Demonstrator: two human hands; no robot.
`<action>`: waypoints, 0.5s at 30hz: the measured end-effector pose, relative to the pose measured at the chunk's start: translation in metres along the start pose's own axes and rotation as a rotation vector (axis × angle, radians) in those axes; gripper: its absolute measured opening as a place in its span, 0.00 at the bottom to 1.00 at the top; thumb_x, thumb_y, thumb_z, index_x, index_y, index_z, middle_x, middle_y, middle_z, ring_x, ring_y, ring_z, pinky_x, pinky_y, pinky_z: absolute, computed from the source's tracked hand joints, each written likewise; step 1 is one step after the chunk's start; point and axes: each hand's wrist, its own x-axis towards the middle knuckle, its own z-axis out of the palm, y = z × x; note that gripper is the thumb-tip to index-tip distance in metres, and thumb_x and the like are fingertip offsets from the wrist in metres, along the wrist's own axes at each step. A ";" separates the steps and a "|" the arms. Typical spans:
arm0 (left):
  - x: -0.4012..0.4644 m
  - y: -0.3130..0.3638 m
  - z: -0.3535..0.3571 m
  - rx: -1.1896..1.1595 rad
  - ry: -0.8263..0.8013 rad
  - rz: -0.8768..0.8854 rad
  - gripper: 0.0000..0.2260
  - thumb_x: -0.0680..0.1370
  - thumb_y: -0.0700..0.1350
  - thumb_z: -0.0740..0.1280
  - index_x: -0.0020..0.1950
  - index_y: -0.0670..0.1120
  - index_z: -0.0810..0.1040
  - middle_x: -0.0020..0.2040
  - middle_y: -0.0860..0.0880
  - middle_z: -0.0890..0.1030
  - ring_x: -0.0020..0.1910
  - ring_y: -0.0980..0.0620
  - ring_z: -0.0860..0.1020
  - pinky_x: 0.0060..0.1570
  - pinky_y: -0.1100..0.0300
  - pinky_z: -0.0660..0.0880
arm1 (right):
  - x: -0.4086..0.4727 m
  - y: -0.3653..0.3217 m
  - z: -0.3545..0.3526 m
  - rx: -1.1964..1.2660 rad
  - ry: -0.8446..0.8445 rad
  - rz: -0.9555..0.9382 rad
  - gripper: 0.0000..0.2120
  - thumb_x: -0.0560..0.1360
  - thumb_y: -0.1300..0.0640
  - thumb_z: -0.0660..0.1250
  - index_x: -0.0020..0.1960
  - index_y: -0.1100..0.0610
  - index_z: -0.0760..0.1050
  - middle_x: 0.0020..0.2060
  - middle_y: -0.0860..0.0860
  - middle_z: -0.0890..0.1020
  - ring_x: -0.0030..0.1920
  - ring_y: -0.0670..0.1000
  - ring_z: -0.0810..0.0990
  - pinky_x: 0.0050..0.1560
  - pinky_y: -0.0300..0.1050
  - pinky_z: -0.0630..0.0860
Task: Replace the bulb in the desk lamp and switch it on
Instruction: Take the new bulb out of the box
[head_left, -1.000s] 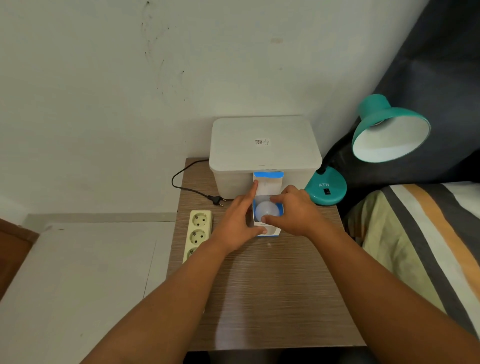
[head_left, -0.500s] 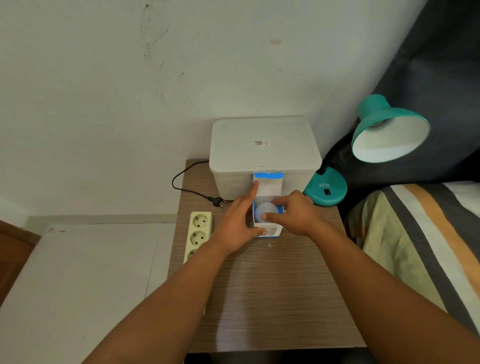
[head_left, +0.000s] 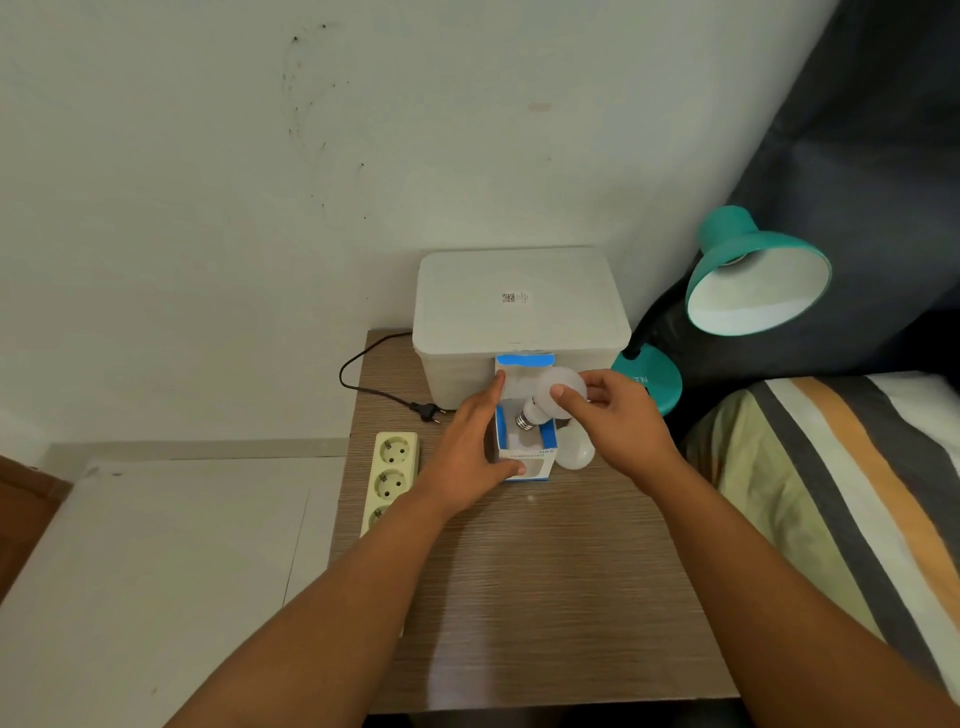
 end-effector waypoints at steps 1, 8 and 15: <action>0.000 0.001 0.000 -0.010 0.012 0.000 0.52 0.69 0.47 0.79 0.80 0.59 0.46 0.74 0.52 0.65 0.71 0.58 0.64 0.68 0.63 0.64 | -0.002 0.001 -0.001 0.049 0.017 0.017 0.22 0.74 0.42 0.70 0.62 0.53 0.75 0.53 0.46 0.81 0.52 0.46 0.80 0.54 0.46 0.78; -0.001 0.005 -0.004 -0.164 0.047 -0.031 0.53 0.66 0.42 0.81 0.76 0.65 0.48 0.63 0.63 0.72 0.64 0.58 0.75 0.60 0.52 0.78 | -0.008 0.016 -0.010 0.286 0.103 0.102 0.19 0.73 0.41 0.70 0.57 0.52 0.79 0.48 0.46 0.84 0.50 0.46 0.83 0.57 0.53 0.80; 0.004 -0.001 -0.005 -0.076 0.025 0.034 0.43 0.66 0.46 0.81 0.74 0.59 0.63 0.68 0.55 0.71 0.65 0.56 0.73 0.64 0.50 0.75 | -0.013 0.024 -0.013 0.342 0.124 0.126 0.19 0.74 0.43 0.69 0.58 0.54 0.80 0.48 0.47 0.85 0.48 0.45 0.83 0.54 0.46 0.80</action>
